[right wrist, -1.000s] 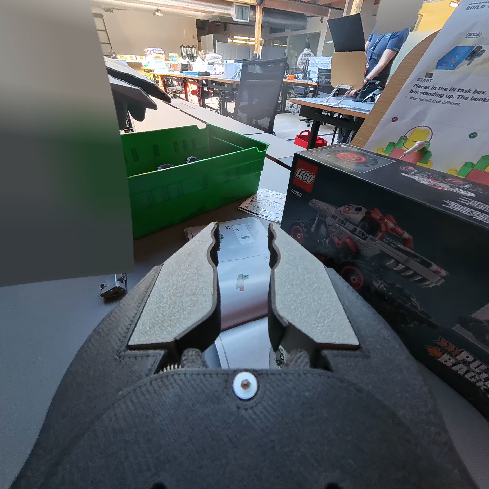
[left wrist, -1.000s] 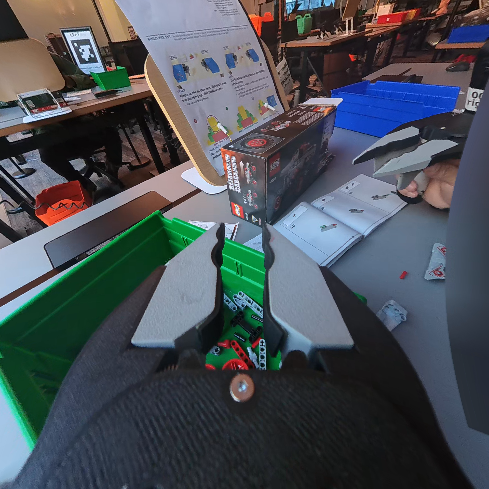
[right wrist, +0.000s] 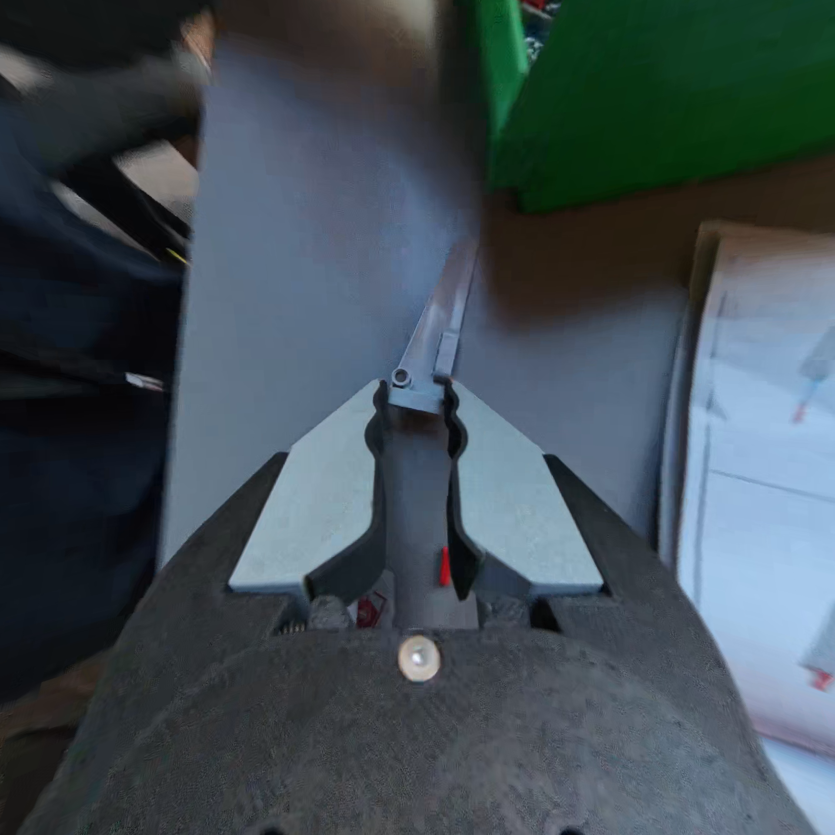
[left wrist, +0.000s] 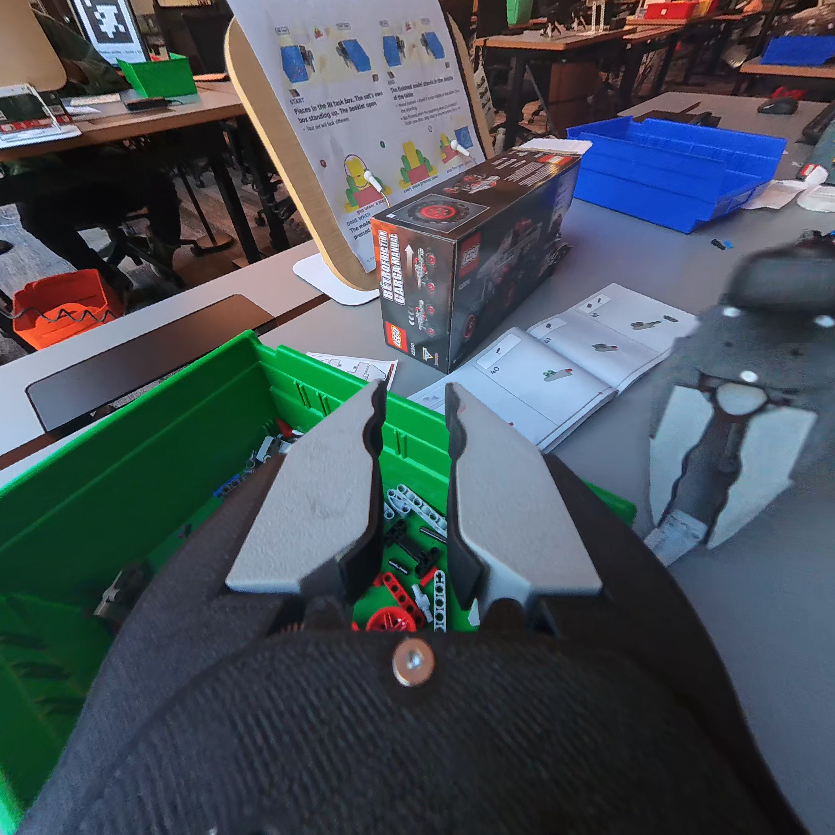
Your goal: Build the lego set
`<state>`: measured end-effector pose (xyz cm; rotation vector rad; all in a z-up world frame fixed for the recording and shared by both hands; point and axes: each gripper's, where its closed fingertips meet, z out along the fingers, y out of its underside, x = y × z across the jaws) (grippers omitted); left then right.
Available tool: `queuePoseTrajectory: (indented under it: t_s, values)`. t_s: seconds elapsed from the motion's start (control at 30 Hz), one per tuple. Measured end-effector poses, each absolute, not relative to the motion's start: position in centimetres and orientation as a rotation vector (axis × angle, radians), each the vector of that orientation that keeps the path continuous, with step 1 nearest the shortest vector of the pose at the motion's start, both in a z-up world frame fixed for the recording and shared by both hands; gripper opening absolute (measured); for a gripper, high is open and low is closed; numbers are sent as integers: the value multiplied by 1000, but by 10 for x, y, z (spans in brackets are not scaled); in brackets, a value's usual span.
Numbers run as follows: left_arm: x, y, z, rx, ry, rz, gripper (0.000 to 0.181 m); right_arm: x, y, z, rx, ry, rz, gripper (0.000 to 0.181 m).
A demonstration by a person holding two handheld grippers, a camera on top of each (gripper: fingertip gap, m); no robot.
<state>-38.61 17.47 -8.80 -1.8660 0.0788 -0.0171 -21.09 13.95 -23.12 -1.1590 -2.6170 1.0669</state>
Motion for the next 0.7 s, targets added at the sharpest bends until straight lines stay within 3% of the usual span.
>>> queuePoseTrajectory:
  t_s: [0.03,0.17,0.47,0.7]
  values:
    - [-387,175,-88,-1866,74,-21,23,-210,137,-224,-1278,-2616,1236,22]
    - [-388,174,-87,-1858,62,-50,23,-206,143,-201,-1437,-2562,1619,22]
    - [-388,174,-87,-1858,62,-51,23,-202,151,-230,-1095,-2691,1055,22]
    - [-389,175,-88,-1860,54,-61,23,-226,173,-230,-1410,-2469,986,22]
